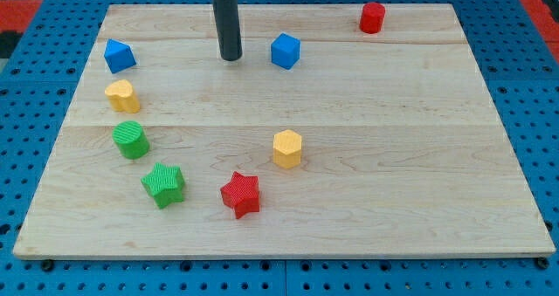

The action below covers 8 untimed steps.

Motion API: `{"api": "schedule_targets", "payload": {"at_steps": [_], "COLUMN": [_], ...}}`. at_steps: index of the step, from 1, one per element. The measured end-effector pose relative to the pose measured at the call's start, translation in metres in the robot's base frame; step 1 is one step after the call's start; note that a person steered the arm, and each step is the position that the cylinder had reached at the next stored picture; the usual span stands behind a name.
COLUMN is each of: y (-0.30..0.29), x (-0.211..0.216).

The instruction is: Move yellow hexagon to the right of yellow heart

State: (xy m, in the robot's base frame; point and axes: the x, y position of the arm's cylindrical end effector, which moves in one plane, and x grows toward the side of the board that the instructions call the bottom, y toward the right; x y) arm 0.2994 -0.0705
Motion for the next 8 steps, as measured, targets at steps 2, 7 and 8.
{"api": "schedule_targets", "payload": {"at_steps": [2,7,8], "y": [0.113,0.031,-0.001], "x": [0.014,0.207,0.179]}}
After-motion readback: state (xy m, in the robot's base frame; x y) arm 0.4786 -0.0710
